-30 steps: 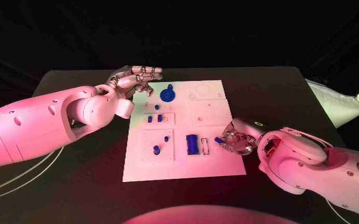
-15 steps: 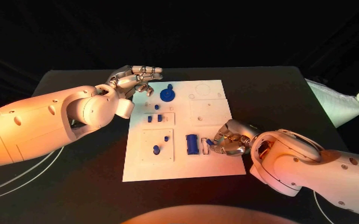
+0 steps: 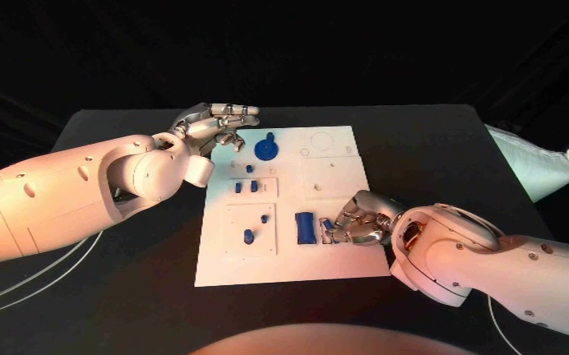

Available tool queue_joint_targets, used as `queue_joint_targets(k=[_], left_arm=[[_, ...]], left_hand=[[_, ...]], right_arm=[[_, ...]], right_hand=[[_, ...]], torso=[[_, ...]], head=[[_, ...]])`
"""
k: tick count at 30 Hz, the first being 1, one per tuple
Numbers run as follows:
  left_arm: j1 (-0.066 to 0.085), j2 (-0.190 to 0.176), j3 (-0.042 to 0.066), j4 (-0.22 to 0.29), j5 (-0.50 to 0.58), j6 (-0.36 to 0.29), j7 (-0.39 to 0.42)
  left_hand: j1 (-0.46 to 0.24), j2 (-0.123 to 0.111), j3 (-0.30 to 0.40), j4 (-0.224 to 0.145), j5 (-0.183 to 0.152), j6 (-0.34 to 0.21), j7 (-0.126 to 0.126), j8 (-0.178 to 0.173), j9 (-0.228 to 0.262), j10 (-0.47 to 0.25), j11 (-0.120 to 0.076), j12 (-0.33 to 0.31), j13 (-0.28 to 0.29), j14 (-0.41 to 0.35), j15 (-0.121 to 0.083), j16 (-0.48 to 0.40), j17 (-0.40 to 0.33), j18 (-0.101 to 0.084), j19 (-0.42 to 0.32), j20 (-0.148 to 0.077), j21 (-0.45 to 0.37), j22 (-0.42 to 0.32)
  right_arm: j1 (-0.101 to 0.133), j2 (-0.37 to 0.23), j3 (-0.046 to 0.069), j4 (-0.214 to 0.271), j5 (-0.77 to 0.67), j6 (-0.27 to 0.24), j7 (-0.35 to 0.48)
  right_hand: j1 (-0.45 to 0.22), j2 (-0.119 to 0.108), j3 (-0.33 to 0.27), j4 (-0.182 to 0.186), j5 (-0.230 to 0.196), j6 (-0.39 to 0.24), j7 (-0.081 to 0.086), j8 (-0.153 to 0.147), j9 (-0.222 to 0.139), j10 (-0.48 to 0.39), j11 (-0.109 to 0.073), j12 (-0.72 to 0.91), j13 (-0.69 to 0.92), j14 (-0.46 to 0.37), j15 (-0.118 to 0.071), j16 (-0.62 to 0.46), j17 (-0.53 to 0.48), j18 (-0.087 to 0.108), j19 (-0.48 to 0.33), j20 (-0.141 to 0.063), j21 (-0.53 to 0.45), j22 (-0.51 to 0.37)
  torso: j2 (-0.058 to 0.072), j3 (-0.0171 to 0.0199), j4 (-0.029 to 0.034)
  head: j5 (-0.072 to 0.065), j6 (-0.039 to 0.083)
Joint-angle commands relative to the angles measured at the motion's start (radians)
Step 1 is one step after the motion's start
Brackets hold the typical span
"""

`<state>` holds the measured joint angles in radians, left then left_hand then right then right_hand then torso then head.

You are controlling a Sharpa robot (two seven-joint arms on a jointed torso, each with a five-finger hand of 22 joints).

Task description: Assemble the parts on the task board

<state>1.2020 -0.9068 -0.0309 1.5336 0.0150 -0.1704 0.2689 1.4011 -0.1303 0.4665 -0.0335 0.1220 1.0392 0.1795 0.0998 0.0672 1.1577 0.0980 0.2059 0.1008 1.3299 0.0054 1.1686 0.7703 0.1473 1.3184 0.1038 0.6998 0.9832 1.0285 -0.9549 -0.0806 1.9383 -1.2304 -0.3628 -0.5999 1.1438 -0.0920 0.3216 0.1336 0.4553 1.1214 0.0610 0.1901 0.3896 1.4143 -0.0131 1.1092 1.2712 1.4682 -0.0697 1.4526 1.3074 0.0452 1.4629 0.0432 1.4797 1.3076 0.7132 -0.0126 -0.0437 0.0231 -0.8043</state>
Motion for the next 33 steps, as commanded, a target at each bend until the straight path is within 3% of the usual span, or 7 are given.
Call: queue_joint_targets(k=[1,18,24,33], left_arm=[[0.0,0.001,0.001,0.003,-0.003,0.02,0.003],[0.0,0.001,0.001,0.006,-0.003,0.021,-0.001],[0.0,0.001,0.001,0.005,-0.003,0.023,-0.003],[0.0,0.002,0.001,0.003,-0.003,0.027,-0.009]], left_hand=[[0.0,0.011,-0.004,-0.001,0.001,-0.007,-0.002,0.003,0.0,-0.008,-0.001,0.005,0.001,-0.006,0.003,0.004,0.0,0.012,-0.006,0.0,-0.007,-0.001],[0.0,0.011,-0.004,-0.001,0.001,-0.007,-0.002,0.003,0.0,-0.008,-0.001,0.005,0.001,-0.006,0.003,0.004,0.0,0.012,-0.006,0.0,-0.007,-0.001],[0.0,0.011,-0.004,-0.001,0.001,-0.007,-0.002,0.003,0.0,-0.008,-0.001,0.005,0.001,-0.006,0.003,0.004,0.0,0.012,-0.006,0.0,-0.007,-0.001],[-0.002,0.01,-0.005,-0.001,0.0,-0.01,-0.001,0.004,0.0,-0.012,0.0,0.008,0.001,-0.007,0.003,0.003,-0.003,0.012,-0.007,0.0,-0.009,-0.002]], right_arm=[[0.0,0.007,0.0,-0.005,0.009,0.034,-0.008],[0.0,0.027,0.0,-0.027,-0.004,0.052,-0.012],[0.0,0.03,0.0,-0.025,-0.012,0.051,-0.01],[0.0,0.028,0.0,-0.022,-0.014,0.043,-0.006]], right_hand=[[-0.011,0.001,-0.01,0.004,0.006,0.01,0.001,0.001,0.003,0.005,0.0,0.005,0.002,0.07,-0.006,0.004,0.083,-0.009,0.01,-0.004,0.006,0.134],[-0.024,0.005,-0.03,0.016,0.001,0.015,-0.001,0.003,0.005,0.008,-0.002,0.01,0.007,0.07,-0.007,0.004,0.084,-0.009,0.01,-0.006,0.006,0.134],[-0.069,-0.009,-0.095,0.053,0.028,0.019,-0.001,0.002,0.008,0.012,-0.002,0.018,0.014,0.069,-0.007,0.004,0.084,-0.009,0.01,-0.006,0.006,0.135],[-0.11,-0.003,-0.177,0.109,0.014,0.023,-0.003,-0.001,0.01,0.013,-0.003,0.018,0.018,0.069,-0.008,0.003,0.083,-0.009,0.009,-0.007,0.004,0.134]], torso=[[0.0,0.0003,-0.0008],[-0.001,0.0006,-0.0003],[0.0,0.0009,-0.0008],[-0.001,0.0009,-0.0015]], head=[[0.001,-0.001],[0.003,-0.003],[0.004,-0.003],[0.002,-0.002]])
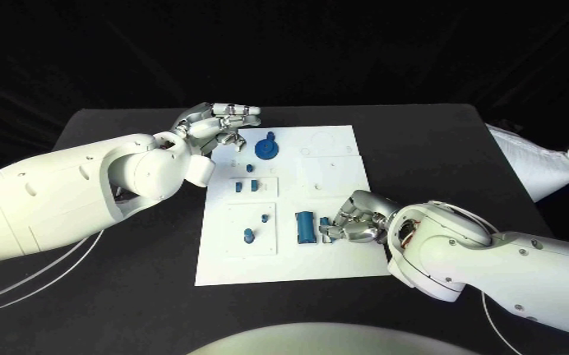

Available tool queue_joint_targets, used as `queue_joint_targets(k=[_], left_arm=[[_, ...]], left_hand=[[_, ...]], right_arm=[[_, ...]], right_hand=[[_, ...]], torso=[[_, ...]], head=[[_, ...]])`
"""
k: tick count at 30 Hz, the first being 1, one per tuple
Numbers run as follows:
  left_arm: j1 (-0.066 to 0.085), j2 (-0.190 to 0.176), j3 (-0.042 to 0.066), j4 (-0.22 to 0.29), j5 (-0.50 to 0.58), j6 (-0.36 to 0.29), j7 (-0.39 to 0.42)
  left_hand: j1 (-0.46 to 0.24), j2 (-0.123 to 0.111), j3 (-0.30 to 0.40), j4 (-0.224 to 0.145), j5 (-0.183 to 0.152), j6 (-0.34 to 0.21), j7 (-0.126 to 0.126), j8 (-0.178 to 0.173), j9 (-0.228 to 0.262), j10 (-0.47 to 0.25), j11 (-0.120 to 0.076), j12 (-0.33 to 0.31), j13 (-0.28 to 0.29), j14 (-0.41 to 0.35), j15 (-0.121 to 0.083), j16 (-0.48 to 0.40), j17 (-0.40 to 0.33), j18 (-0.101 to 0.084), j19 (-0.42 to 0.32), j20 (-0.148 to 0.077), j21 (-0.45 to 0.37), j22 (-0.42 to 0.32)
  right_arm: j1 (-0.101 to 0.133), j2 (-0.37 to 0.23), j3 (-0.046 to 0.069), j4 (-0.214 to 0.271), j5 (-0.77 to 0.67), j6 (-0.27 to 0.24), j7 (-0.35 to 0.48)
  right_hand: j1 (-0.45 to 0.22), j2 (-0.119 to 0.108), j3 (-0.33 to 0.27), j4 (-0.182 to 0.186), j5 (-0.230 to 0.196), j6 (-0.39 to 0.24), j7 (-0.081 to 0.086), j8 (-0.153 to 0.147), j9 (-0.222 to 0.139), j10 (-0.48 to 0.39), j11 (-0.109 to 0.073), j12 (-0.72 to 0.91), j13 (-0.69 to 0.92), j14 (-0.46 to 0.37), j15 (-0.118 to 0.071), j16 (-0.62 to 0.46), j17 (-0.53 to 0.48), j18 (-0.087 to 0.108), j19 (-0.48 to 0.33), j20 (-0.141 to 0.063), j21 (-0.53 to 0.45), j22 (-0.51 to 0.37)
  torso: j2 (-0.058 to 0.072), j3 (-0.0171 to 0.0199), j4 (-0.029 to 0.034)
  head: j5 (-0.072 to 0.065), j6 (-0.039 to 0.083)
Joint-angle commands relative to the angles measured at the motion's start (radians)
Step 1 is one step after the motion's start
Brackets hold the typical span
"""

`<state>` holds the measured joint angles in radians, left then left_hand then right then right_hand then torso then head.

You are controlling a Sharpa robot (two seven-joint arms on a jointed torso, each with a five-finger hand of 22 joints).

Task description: Assemble the parts on the task board

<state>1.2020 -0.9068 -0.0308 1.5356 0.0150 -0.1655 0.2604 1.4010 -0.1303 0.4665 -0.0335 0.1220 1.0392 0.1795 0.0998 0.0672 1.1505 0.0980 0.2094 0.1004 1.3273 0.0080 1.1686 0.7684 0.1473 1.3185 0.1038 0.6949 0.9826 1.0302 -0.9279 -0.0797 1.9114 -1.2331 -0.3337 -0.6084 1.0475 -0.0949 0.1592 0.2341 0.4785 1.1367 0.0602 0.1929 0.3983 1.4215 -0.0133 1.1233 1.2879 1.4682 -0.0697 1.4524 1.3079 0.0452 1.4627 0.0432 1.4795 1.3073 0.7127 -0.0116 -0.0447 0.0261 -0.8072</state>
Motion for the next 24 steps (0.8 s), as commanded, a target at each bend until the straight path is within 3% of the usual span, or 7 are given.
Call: queue_joint_targets(k=[1,5,18,24], left_arm=[[0.0,0.002,0.001,0.001,-0.003,0.022,-0.001],[0.0,0.003,0.001,0.0,-0.003,0.023,-0.001],[0.0,0.002,0.001,-0.003,-0.003,0.024,-0.002],[0.0,0.001,0.001,-0.003,-0.003,0.023,-0.002]], left_hand=[[-0.002,0.01,-0.005,-0.001,0.0,-0.01,0.0,0.004,0.0,-0.005,0.0,0.004,0.001,-0.005,0.001,0.003,-0.001,0.012,-0.007,0.001,-0.004,-0.001],[-0.003,0.01,-0.005,-0.001,0.0,-0.01,0.0,0.004,0.0,-0.005,0.0,0.005,0.001,-0.005,0.001,0.004,-0.002,0.012,-0.007,0.001,-0.004,-0.001],[-0.006,0.011,-0.006,0.001,0.0,-0.011,0.0,0.004,0.0,-0.007,0.001,0.005,0.001,-0.005,0.001,0.004,-0.002,0.012,-0.007,0.001,-0.005,-0.001],[-0.006,0.011,-0.006,0.001,0.0,-0.011,0.0,0.004,0.0,-0.007,0.001,0.005,0.001,-0.005,0.001,0.004,-0.002,0.012,-0.007,0.001,-0.005,-0.001]], right_arm=[[-0.002,0.001,-0.001,0.005,-0.011,0.012,0.003],[-0.002,-0.005,-0.001,0.011,-0.015,0.006,0.005],[-0.002,-0.025,-0.001,0.03,-0.021,0.004,0.013],[-0.002,-0.034,-0.001,0.026,-0.027,0.02,0.016]], right_hand=[[-0.015,-0.001,-0.024,0.014,-0.018,0.007,-0.002,-0.004,0.002,0.005,-0.003,0.004,0.001,0.069,-0.008,0.003,0.083,-0.009,0.009,-0.007,0.004,0.134],[-0.014,0.002,-0.054,0.031,-0.051,0.009,-0.003,-0.005,0.004,0.006,-0.003,0.005,0.003,0.069,-0.009,0.003,0.083,-0.009,0.009,-0.007,0.004,0.134],[-0.001,0.009,-0.064,0.034,-0.054,0.012,-0.004,-0.004,0.005,0.009,-0.004,0.013,0.009,0.07,-0.009,0.005,0.087,-0.009,0.01,-0.008,0.005,0.136],[0.054,0.018,-0.08,0.013,-0.079,0.012,-0.005,-0.005,0.007,0.009,-0.005,0.012,0.011,0.07,-0.011,0.005,0.086,-0.009,0.01,-0.009,0.004,0.136]], torso=[[0.0,0.0,-0.0004],[0.0,0.0004,0.0001],[0.001,0.0004,-0.0006],[0.0,-0.0001,0.0006]], head=[[-0.001,0.001],[-0.001,0.001],[0.0,0.001],[0.0,0.0]])
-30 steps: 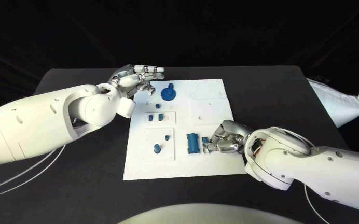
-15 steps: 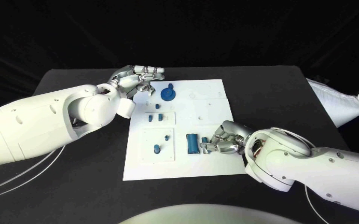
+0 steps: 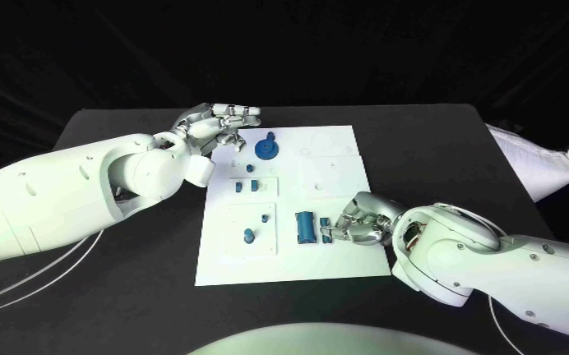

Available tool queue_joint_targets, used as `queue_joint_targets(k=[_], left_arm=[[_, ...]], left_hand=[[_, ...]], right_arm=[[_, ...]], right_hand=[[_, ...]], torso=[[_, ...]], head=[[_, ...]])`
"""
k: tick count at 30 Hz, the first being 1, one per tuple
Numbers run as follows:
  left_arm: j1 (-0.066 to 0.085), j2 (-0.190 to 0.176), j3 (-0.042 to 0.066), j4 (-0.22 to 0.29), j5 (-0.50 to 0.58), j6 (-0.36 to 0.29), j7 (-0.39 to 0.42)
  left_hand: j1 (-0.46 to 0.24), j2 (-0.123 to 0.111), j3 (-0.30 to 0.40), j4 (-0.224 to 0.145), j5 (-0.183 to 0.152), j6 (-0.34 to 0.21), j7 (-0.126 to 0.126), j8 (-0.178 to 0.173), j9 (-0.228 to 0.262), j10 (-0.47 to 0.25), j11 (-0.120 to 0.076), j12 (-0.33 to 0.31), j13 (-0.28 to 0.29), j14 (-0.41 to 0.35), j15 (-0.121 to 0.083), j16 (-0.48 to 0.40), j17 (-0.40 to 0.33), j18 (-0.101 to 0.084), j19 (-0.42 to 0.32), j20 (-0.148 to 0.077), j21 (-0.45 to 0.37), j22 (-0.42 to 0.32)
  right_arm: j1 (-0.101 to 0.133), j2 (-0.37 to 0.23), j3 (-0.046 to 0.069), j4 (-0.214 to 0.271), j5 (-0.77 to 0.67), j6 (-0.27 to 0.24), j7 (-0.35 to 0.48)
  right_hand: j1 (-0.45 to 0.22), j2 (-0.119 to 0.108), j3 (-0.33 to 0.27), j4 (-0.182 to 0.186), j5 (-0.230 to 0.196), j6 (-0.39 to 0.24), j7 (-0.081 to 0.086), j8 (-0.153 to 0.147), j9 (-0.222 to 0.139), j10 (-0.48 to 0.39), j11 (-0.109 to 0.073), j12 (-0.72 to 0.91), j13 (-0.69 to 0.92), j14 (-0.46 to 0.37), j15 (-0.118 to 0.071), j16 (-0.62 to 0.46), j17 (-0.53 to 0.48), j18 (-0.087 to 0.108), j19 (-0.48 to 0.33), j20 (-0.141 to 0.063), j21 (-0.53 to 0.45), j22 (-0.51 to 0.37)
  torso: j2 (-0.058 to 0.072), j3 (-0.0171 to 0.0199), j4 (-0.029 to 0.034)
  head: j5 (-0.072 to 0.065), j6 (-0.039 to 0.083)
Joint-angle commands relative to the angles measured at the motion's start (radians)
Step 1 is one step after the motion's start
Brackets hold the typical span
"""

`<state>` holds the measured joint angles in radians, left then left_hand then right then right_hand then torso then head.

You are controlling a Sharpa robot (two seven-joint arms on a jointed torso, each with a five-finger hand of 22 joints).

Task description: Assemble the parts on the task board

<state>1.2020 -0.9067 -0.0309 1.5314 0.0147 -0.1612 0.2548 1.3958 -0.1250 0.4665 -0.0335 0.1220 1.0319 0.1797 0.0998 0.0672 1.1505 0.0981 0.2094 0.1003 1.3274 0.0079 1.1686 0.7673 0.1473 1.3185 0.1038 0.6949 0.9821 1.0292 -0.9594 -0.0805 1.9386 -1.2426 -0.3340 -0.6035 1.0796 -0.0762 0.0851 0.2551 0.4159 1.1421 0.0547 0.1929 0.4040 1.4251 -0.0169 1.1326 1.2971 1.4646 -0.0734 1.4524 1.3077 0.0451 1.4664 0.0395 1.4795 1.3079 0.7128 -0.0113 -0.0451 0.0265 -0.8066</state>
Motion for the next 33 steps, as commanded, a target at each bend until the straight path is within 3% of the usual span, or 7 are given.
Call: queue_joint_targets(k=[1,11,19,23,27,31,33], left_arm=[[0.0,0.001,0.001,0.001,-0.003,0.019,0.004],[0.0,0.002,0.001,-0.001,-0.003,0.02,0.005],[-0.001,0.008,0.0,-0.011,0.003,0.019,0.032],[-0.007,0.015,0.0,-0.021,0.029,0.005,0.056],[-0.016,0.026,0.0,-0.036,0.053,-0.03,0.086],[-0.028,0.05,0.0,-0.065,0.083,-0.079,0.126],[-0.032,0.062,0.0,-0.079,0.09,-0.092,0.14]], left_hand=[[0.0,0.006,-0.006,0.001,0.0,-0.004,0.0,0.004,0.0,-0.007,0.001,0.006,0.002,-0.005,0.001,0.004,-0.001,0.012,-0.007,0.001,-0.005,-0.001],[0.0,0.006,-0.006,0.001,0.0,-0.004,0.0,0.004,0.0,-0.007,0.001,0.006,0.002,-0.005,0.001,0.004,-0.001,0.012,-0.007,0.001,-0.005,-0.001],[-0.04,-0.006,-0.032,0.022,-0.004,-0.008,0.0,0.007,0.001,-0.014,0.002,0.014,0.002,-0.014,0.006,-0.001,-0.016,0.014,-0.017,0.006,-0.027,-0.014],[-0.06,-0.015,-0.067,0.036,-0.003,-0.01,-0.01,0.011,0.001,-0.02,-0.002,0.024,0.004,-0.096,0.007,-0.083,-0.16,0.034,-0.076,0.009,-0.15,-0.091],[-0.052,-0.006,-0.093,0.042,-0.002,-0.012,-0.017,0.015,0.001,-0.024,0.0,0.036,0.002,-0.227,0.011,-0.22,-0.284,0.034,-0.173,0.016,-0.231,-0.134],[-0.039,0.002,-0.094,0.052,-0.001,-0.014,-0.008,0.013,-0.001,-0.032,0.015,0.012,-0.018,-0.353,0.053,-0.504,-0.424,0.022,-0.343,0.047,-0.374,-0.221],[-0.035,0.004,-0.092,0.058,-0.001,-0.018,-0.002,0.007,-0.001,-0.043,0.024,-0.012,-0.032,-0.361,0.076,-0.611,-0.473,0.02,-0.407,0.063,-0.439,-0.269]], right_arm=[[-0.001,-0.003,0.0,-0.001,-0.018,0.024,0.013],[0.001,-0.001,0.0,-0.024,0.0,0.015,0.057],[0.055,-0.02,0.004,-0.082,0.295,-0.027,0.332],[0.099,-0.026,0.005,-0.136,0.495,-0.03,0.493],[0.14,-0.008,0.005,-0.227,0.717,-0.035,0.657],[0.161,0.046,0.007,-0.367,0.919,-0.014,0.805],[0.164,0.068,0.009,-0.415,0.973,0.002,0.844]], right_hand=[[0.036,0.0,-0.009,-0.015,-0.031,0.006,0.001,-0.006,0.002,0.005,-0.001,0.002,0.001,0.074,-0.007,0.005,0.087,-0.009,0.007,-0.005,0.004,0.136],[0.143,0.026,-0.022,-0.071,-0.146,-0.003,0.004,-0.015,0.001,-0.001,0.0,-0.014,-0.004,0.072,-0.006,-0.001,0.08,-0.007,0.001,-0.005,-0.001,0.129],[0.167,0.027,-0.051,-0.074,-0.084,-0.075,0.037,-0.062,-0.019,-0.046,0.026,-0.099,-0.052,0.063,0.015,-0.03,0.039,0.005,-0.036,0.01,-0.036,0.084],[0.191,0.036,-0.057,-0.084,-0.104,-0.096,0.047,-0.077,-0.027,-0.078,0.036,-0.165,-0.093,0.057,0.023,-0.046,0.019,0.012,-0.056,0.019,-0.057,0.057],[0.239,0.059,-0.046,-0.11,-0.144,-0.123,0.061,-0.099,-0.045,-0.181,0.047,-0.394,-0.242,0.017,0.032,-0.163,-0.124,0.045,-0.153,0.028,-0.159,-0.068],[0.284,0.073,-0.012,-0.13,-0.178,-0.145,0.082,-0.122,-0.069,-0.319,0.067,-0.664,-0.45,-0.145,0.051,-0.603,-0.575,0.131,-0.442,0.045,-0.525,-0.467],[0.301,0.076,0.01,-0.135,-0.193,-0.157,0.096,-0.129,-0.078,-0.368,0.084,-0.749,-0.529,-0.208,0.069,-0.735,-0.662,0.136,-0.494,0.058,-0.623,-0.543]], torso=[[0.0,-0.0004,0.0009],[-0.002,-0.0011,-0.0002],[-0.009,-0.0014,0.0008],[-0.022,-0.007,0.0007],[-0.038,-0.0153,0.0],[-0.065,-0.0248,-0.004],[-0.076,-0.0272,-0.005]], head=[[0.0,-0.001],[0.0,0.002],[-0.003,0.017],[-0.009,0.031],[-0.02,0.058],[-0.031,0.106],[-0.033,0.124]])
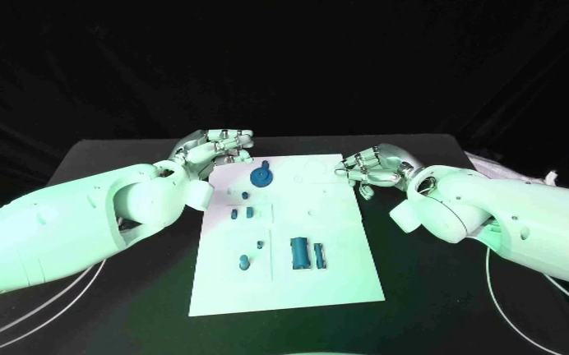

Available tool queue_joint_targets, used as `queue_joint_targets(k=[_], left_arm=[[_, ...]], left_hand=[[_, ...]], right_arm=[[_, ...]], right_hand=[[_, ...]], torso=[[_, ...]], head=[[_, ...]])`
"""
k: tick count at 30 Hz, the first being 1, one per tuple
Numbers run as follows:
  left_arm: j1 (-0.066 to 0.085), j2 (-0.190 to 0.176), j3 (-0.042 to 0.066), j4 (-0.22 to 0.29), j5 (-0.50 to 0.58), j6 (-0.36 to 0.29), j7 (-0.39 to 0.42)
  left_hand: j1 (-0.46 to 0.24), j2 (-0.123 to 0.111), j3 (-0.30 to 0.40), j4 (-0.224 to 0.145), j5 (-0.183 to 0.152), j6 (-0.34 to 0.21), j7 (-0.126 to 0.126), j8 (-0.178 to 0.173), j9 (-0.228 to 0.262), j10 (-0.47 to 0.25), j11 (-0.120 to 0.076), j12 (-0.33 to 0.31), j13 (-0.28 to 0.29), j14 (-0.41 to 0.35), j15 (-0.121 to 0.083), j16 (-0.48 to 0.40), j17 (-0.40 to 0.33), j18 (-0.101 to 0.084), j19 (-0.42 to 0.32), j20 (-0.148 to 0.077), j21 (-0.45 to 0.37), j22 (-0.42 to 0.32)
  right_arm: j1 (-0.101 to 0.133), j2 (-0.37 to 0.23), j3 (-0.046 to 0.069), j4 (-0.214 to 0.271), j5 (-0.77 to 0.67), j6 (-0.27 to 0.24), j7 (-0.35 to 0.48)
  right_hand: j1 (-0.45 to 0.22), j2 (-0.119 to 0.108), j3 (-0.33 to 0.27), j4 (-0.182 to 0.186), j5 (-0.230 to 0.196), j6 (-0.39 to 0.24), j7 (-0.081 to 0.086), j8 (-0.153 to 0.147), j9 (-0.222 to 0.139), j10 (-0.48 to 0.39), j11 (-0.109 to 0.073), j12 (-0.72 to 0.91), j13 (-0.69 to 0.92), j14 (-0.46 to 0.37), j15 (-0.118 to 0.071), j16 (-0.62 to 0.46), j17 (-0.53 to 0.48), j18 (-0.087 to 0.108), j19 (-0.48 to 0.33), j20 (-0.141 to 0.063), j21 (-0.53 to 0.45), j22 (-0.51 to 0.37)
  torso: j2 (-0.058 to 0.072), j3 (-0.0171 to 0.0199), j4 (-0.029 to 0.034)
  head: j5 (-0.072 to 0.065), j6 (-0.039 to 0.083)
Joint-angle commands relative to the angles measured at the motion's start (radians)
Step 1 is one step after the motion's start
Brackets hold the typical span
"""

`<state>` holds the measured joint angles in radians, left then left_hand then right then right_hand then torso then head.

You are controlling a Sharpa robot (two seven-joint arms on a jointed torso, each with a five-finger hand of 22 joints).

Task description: Assemble the parts on the task board

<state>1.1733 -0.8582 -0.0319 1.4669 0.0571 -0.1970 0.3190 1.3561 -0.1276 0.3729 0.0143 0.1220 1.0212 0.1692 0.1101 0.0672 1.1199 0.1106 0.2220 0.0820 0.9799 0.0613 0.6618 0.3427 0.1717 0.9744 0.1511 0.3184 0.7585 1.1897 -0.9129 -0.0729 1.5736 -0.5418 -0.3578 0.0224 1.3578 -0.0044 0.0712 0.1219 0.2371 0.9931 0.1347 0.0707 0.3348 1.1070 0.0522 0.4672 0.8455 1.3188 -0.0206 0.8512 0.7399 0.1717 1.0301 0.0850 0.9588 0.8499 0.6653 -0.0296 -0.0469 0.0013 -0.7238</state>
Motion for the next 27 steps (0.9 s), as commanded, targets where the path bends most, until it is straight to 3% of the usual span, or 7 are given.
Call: queue_joint_targets(k=[1,13,14,16,17,26,27], left_arm=[[-0.007,0.021,0.001,-0.024,0.051,-0.063,0.085],[-0.04,0.101,0.002,-0.124,0.055,-0.124,0.14],[-0.038,0.095,0.0,-0.118,0.038,-0.085,0.089],[-0.038,0.095,0.001,-0.117,0.038,-0.087,0.089],[-0.039,0.094,0.001,-0.115,0.037,-0.091,0.09],[-0.063,0.09,0.01,-0.053,0.01,-0.229,0.122],[-0.07,0.089,0.012,-0.035,0.003,-0.267,0.131]], left_hand=[[0.005,0.004,0.0,0.013,-0.001,-0.01,0.01,-0.008,-0.001,-0.025,0.02,-0.043,-0.018,-0.021,0.036,-0.166,-0.076,-0.007,-0.097,0.032,-0.102,-0.079],[0.012,0.028,-0.086,0.034,0.001,-0.025,-0.02,-0.046,-0.002,-0.076,0.072,-0.154,-0.019,-0.041,0.094,-0.471,-0.223,0.012,-0.178,0.119,-0.253,-0.291],[-0.399,0.051,-0.169,-0.014,-0.037,-0.323,-0.065,-0.11,-0.067,-0.387,0.018,-0.222,-0.082,-0.327,0.047,-0.525,-0.258,-0.052,-0.418,0.033,-0.318,-0.429],[-0.413,0.128,-0.175,-0.014,-0.037,-0.335,-0.068,-0.11,-0.067,-0.402,0.015,-0.222,-0.082,-0.334,0.046,-0.532,-0.261,-0.052,-0.426,0.033,-0.318,-0.439],[-0.442,0.128,-0.182,-0.014,-0.038,-0.356,-0.07,-0.11,-0.067,-0.424,0.012,-0.222,-0.082,-0.353,0.043,-0.536,-0.264,-0.052,-0.443,0.028,-0.318,-0.449],[-0.727,0.128,-0.241,-0.014,-0.122,-0.563,-0.169,-0.11,-0.067,-0.64,-0.026,-0.222,-0.082,-0.548,0.01,-0.576,-0.343,-0.079,-0.608,-0.028,-0.318,-0.545],[-0.76,0.128,-0.249,-0.014,-0.122,-0.588,-0.169,-0.11,-0.067,-0.666,-0.031,-0.222,-0.082,-0.571,-0.061,-0.58,-0.343,-0.079,-0.628,-0.034,-0.318,-0.557]], right_arm=[[0.005,0.037,0.002,-0.084,0.307,0.04,0.243],[0.005,0.172,0.019,-0.309,0.452,0.16,0.388],[0.007,0.166,0.019,-0.297,0.379,0.087,0.301],[0.006,0.166,0.019,-0.296,0.38,0.084,0.302],[0.005,0.165,0.019,-0.293,0.381,0.08,0.303],[-0.036,0.156,0.034,-0.212,0.426,-0.058,0.358],[-0.047,0.154,0.038,-0.19,0.439,-0.095,0.373]], right_hand=[[0.035,0.009,0.043,-0.004,-0.023,-0.02,0.028,-0.008,-0.016,-0.09,0.034,-0.146,-0.134,-0.11,0.032,-0.205,-0.128,0.004,-0.085,0.025,-0.154,-0.117],[0.02,-0.026,0.202,-0.066,-0.071,-0.037,0.056,-0.007,-0.147,-0.026,0.085,-0.38,-0.644,-0.209,0.129,-0.713,-0.496,0.016,-0.118,0.123,-0.612,-0.462],[-0.384,0.004,0.115,-0.122,-0.119,-0.325,0.003,-0.071,-0.2,-0.354,0.044,-0.467,-0.693,-0.547,0.096,-0.747,-0.562,-0.052,-0.398,0.062,-0.708,-0.571],[-0.405,0.004,0.117,-0.122,-0.121,-0.333,-0.001,-0.071,-0.207,-0.36,0.044,-0.467,-0.708,-0.552,0.093,-0.757,-0.573,-0.052,-0.398,0.06,-0.721,-0.584],[-0.441,0.004,0.112,-0.122,-0.125,-0.356,-0.006,-0.071,-0.212,-0.386,0.041,-0.467,-0.715,-0.578,0.021,-0.762,-0.58,-0.052,-0.419,0.055,-0.731,-0.595],[-0.725,0.004,0.056,-0.122,-0.16,-0.553,-0.046,-0.071,-0.25,-0.608,-0.052,-0.467,-0.756,-0.807,0.021,-0.851,-0.63,-0.08,-0.608,0.012,-0.802,-0.674],[-0.758,0.004,0.049,-0.122,-0.164,-0.576,-0.051,-0.071,-0.255,-0.635,-0.052,-0.467,-0.761,-0.834,0.021,-0.851,-0.636,-0.08,-0.63,0.007,-0.81,-0.683]], torso=[[-0.032,-0.0091,-0.0031],[-0.064,0.0012,-0.0014],[-0.054,-0.0026,-0.0031],[-0.055,-0.002,-0.0022],[-0.057,-0.0011,-0.0007],[-0.112,0.0251,0.0398],[-0.117,0.0276,0.0438]], head=[[-0.008,0.048],[0.004,0.122],[0.0,0.11],[0.0,0.111],[0.0,0.111],[-0.001,0.122],[-0.001,0.123]])
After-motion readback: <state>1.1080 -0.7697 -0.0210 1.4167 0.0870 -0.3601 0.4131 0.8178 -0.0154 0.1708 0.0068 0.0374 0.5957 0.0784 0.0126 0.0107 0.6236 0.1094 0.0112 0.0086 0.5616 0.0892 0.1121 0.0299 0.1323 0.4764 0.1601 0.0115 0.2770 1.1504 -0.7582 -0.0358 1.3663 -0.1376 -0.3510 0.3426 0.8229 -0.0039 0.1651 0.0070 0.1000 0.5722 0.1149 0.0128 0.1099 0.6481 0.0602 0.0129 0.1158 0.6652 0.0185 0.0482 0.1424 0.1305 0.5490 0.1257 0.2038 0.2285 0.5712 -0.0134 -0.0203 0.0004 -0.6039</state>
